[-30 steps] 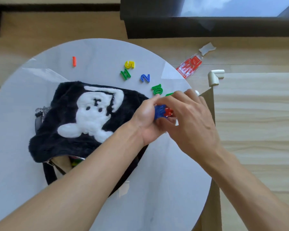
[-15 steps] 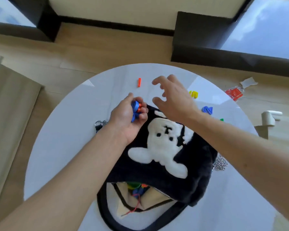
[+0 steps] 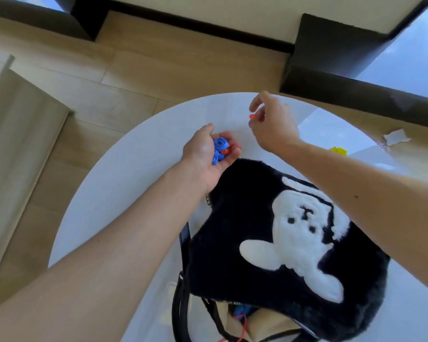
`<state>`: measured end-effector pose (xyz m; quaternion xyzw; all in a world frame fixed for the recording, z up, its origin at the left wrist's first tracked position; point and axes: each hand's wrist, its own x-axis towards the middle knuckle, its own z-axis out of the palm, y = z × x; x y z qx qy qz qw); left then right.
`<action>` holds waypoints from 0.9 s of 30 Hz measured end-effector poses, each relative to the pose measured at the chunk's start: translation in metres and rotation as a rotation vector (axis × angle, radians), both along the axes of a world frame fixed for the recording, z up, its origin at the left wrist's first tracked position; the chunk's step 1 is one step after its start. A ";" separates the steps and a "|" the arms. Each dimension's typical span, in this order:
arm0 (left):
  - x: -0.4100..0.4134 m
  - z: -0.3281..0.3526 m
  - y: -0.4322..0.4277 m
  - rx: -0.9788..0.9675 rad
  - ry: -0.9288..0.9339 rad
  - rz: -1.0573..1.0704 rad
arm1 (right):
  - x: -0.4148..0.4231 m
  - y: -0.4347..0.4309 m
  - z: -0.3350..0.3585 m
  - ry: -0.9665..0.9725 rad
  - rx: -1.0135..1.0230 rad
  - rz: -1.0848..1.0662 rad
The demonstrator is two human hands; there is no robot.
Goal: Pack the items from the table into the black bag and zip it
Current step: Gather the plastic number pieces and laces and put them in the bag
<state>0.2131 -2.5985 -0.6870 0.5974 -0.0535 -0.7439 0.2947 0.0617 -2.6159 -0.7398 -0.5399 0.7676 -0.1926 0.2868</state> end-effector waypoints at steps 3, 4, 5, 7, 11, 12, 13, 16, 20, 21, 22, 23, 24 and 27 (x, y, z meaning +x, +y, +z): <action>-0.016 0.003 -0.008 0.003 0.075 -0.095 | 0.000 0.025 0.045 -0.312 -0.218 -0.010; -0.027 0.005 -0.007 0.002 0.104 -0.151 | -0.004 0.036 0.058 -0.303 -0.250 0.051; -0.030 0.005 -0.008 -0.016 0.107 -0.194 | 0.000 0.043 0.066 -0.273 -0.255 0.125; -0.048 0.005 -0.005 -0.053 0.068 -0.261 | -0.008 0.055 0.075 -0.188 -0.211 0.212; -0.083 0.005 0.001 -0.077 -0.022 -0.242 | -0.070 0.066 0.074 -0.101 -0.315 0.151; -0.089 0.003 0.001 -0.065 -0.018 -0.225 | -0.092 0.069 0.070 -0.064 -0.312 0.095; -0.095 0.003 0.002 -0.054 -0.012 -0.219 | -0.114 0.073 0.064 -0.003 -0.259 0.060; -0.110 0.000 0.009 -0.027 0.002 -0.249 | -0.159 0.092 0.037 0.249 0.097 0.109; -0.126 -0.002 0.023 -0.019 0.026 -0.272 | -0.156 0.112 0.005 0.433 0.258 0.274; -0.129 -0.004 0.026 -0.014 0.025 -0.281 | -0.151 0.113 -0.001 0.447 0.229 0.284; -0.132 -0.006 0.029 -0.010 0.023 -0.294 | -0.148 0.113 -0.005 0.434 0.200 0.277; -0.134 -0.007 0.032 -0.007 0.015 -0.309 | -0.145 0.114 -0.007 0.405 0.173 0.271; -0.135 -0.009 0.034 -0.007 0.001 -0.321 | -0.142 0.115 -0.008 0.378 0.149 0.277; -0.138 -0.013 0.038 -0.020 -0.039 -0.341 | -0.140 0.120 -0.008 0.290 0.139 0.275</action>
